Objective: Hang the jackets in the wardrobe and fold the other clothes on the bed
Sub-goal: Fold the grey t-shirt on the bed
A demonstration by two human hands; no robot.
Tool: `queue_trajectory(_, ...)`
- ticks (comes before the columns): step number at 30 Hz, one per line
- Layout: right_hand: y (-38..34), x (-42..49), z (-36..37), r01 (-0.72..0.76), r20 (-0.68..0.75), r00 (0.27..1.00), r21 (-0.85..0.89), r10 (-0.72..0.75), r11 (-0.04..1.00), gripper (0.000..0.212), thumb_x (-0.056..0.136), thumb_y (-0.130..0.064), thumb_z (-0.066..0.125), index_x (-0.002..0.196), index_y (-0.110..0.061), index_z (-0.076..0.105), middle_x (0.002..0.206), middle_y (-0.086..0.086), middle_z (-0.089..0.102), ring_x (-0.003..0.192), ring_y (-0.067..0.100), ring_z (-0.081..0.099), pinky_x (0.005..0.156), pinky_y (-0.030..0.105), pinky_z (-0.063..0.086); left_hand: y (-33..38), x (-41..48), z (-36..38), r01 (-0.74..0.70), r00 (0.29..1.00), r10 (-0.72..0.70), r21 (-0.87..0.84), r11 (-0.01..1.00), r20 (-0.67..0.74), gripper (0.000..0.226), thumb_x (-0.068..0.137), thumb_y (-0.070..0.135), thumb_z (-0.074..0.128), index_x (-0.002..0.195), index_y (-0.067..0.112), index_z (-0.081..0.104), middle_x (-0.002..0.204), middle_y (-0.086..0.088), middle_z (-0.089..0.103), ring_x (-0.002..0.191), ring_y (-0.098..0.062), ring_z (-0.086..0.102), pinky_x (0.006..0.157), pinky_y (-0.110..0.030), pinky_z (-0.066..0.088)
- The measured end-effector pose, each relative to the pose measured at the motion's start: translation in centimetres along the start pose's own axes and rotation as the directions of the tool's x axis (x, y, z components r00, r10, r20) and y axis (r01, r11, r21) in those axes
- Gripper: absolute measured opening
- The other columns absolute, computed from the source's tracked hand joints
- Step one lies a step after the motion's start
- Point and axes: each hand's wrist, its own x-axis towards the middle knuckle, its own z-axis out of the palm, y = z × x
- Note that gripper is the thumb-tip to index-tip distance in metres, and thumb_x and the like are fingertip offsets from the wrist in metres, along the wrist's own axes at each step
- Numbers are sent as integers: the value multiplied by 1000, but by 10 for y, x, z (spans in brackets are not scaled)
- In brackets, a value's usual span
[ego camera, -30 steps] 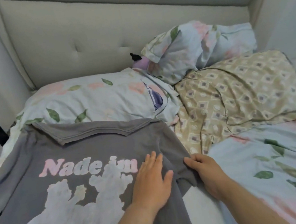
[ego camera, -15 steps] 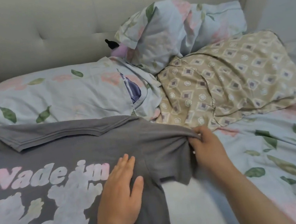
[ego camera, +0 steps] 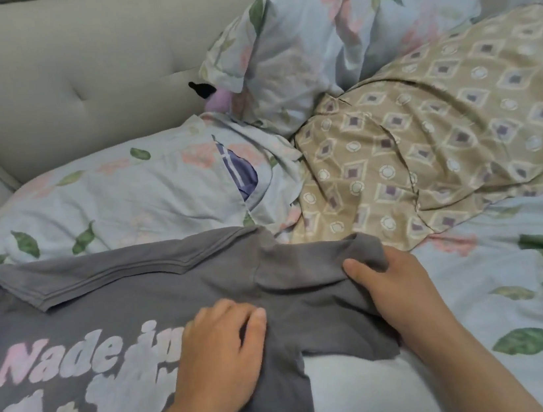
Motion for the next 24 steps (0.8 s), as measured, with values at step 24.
queue_trajectory(24,17,7,-11,-90,31,996,235,85,968,23,92,-10,55,97,-26,71,92,-8,76,90,18,71,88,44,56,33,157,20,-82,987,67,96,992,148,9,99,16,42,92,22,39,82,2,48,78,-28,50,61,-37,34)
